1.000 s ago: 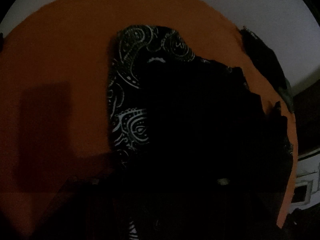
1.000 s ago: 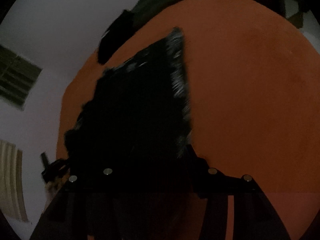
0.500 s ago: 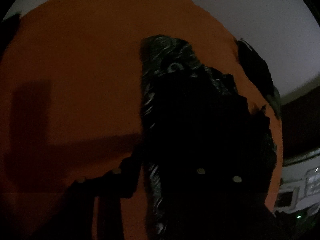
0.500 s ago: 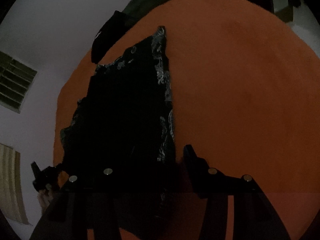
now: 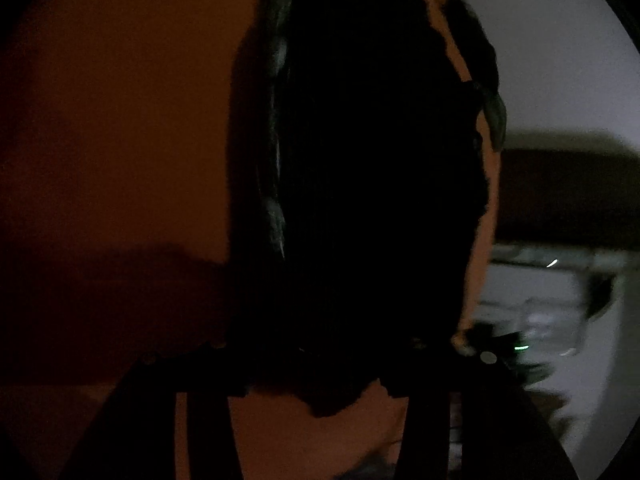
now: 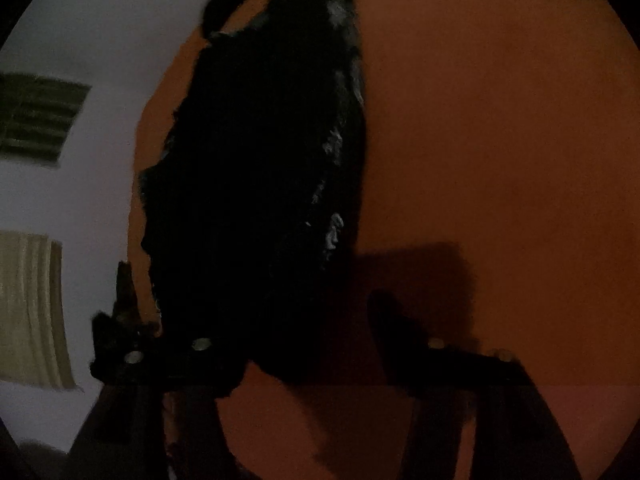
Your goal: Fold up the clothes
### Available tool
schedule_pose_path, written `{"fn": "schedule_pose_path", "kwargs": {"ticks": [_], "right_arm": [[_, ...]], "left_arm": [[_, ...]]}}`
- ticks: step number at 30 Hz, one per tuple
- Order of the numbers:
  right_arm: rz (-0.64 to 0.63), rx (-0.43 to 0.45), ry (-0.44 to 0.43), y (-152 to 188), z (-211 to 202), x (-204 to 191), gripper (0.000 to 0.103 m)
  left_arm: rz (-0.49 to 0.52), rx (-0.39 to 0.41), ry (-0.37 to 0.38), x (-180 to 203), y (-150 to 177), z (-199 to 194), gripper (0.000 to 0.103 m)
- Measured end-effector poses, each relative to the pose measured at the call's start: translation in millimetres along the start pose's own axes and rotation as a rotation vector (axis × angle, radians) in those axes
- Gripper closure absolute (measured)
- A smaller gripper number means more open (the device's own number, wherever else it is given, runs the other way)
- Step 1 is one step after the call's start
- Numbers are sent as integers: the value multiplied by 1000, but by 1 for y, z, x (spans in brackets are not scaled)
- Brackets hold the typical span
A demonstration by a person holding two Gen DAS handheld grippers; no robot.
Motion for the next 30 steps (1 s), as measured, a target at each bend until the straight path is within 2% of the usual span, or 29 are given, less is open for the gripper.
{"fn": "schedule_pose_path", "kwargs": {"ticks": [2,3,4,5,7,8,9,11,13,15,16,18,19,21,22,23,24,25,26,28,30], "right_arm": [[64,-37,-18,8,9,2,40],[96,-56,-27,12,14,3,40],[128,-74,-37,16,19,4,41],[160,-93,-46,21,23,5,49],[209,-124,-60,29,31,7,65],[202,-128,-57,34,32,7,83],[195,-132,-54,39,33,8,95],[187,-106,-63,41,23,8,96],[175,-64,-82,41,6,6,97],[135,-25,-111,44,-19,1,97],[110,-27,-105,49,-25,2,97],[44,-87,-43,63,-17,12,94],[20,-112,3,68,-11,19,92],[3,-130,117,71,-2,36,88],[7,-131,134,70,-1,40,87],[31,-119,87,67,-5,37,76],[52,-101,49,62,-10,34,54],[74,-78,26,56,-13,31,46],[100,-60,5,49,-14,29,44],[144,-36,-32,36,-15,25,44],[119,-53,-18,32,-4,20,44]], "left_arm": [[14,32,-32,4,9,4,56],[31,57,-41,8,13,2,73],[45,81,-43,11,18,-1,83],[51,91,-28,15,23,-3,95],[56,105,-33,15,28,-9,97],[60,113,-41,15,30,-13,98],[63,123,-55,13,31,-19,101],[78,145,-75,11,35,-35,101],[120,169,-54,10,39,-51,101],[152,142,-57,8,44,-51,100],[168,124,-60,7,47,-50,100],[160,89,-44,9,47,-46,100],[151,72,-34,10,46,-44,99],[129,57,-19,11,43,-43,83],[113,68,-18,12,41,-46,75],[104,82,-22,12,40,-48,60],[100,97,-29,13,39,-48,47],[99,104,-31,13,39,-48,43],[99,94,-33,12,40,-46,38],[96,59,-38,8,43,-38,36],[101,51,-35,9,46,-24,36]]}}
Point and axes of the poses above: each gripper's, at about its wrist camera, not at the fingertips, and z roughly the way its jaws point, x to its right, y to its underside, the point moved 9 cm from there along z, roughly the way its jaws point, and after that the axes turned 14 degrees about z, right-handed, at the moved point
